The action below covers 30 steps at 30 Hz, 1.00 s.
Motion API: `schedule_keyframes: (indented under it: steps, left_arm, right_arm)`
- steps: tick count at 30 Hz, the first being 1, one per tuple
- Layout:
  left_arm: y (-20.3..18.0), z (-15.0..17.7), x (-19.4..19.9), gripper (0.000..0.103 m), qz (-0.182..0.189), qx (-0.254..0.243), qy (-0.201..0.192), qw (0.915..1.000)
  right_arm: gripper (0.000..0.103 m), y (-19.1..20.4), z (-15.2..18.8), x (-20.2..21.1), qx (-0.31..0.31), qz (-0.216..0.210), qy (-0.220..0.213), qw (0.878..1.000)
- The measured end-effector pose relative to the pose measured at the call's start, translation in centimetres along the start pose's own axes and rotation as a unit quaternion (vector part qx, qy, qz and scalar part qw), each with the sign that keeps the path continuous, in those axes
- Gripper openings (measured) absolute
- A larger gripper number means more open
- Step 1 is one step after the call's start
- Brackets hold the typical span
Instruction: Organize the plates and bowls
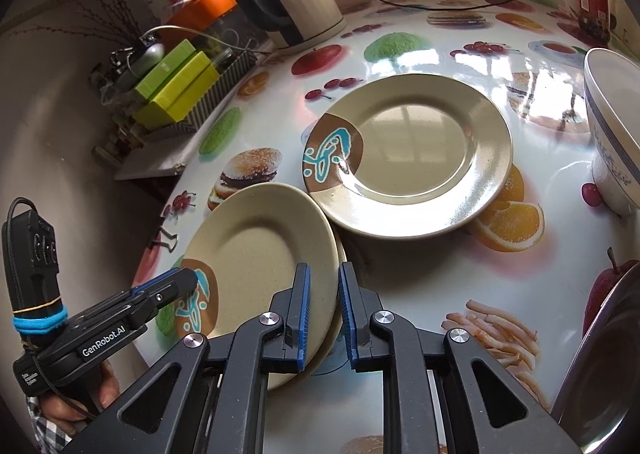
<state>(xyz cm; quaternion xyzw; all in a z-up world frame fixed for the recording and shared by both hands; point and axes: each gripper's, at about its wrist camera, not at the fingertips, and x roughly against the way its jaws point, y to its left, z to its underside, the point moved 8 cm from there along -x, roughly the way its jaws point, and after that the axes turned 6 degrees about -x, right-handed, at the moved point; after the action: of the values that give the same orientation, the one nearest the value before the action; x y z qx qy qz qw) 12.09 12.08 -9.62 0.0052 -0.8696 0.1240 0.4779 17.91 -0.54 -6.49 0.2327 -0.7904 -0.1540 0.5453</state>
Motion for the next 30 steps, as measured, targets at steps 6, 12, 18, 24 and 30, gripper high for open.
schedule_keyframes:
  steps: [6,12,18,24,30]
  left_arm:
    - [0.0,-0.5,0.5,0.024,-0.001,0.000,-0.009,1.0000]
    - [-0.5,-1.8,1.0,0.024,0.008,0.001,-0.020,0.9998]
    - [-2.2,-3.3,0.7,0.024,0.018,-0.019,-0.022,0.9994]
    - [-3.8,-4.6,0.3,0.024,0.024,-0.035,-0.022,0.9988]
    - [-5.2,-5.8,-0.9,0.024,0.034,-0.049,-0.012,0.9982]
  right_arm:
    - [0.025,-0.4,-0.2,0.5,-0.004,0.003,-0.010,1.000]
    - [0.035,-2.5,-1.0,2.4,-0.042,0.011,-0.051,0.998]
    - [0.037,-4.4,-1.6,2.9,-0.069,0.021,-0.062,0.995]
    - [0.037,-5.5,-2.2,3.2,-0.074,0.033,-0.068,0.994]
    - [0.037,-7.4,-3.0,3.9,-0.086,0.052,-0.077,0.992]
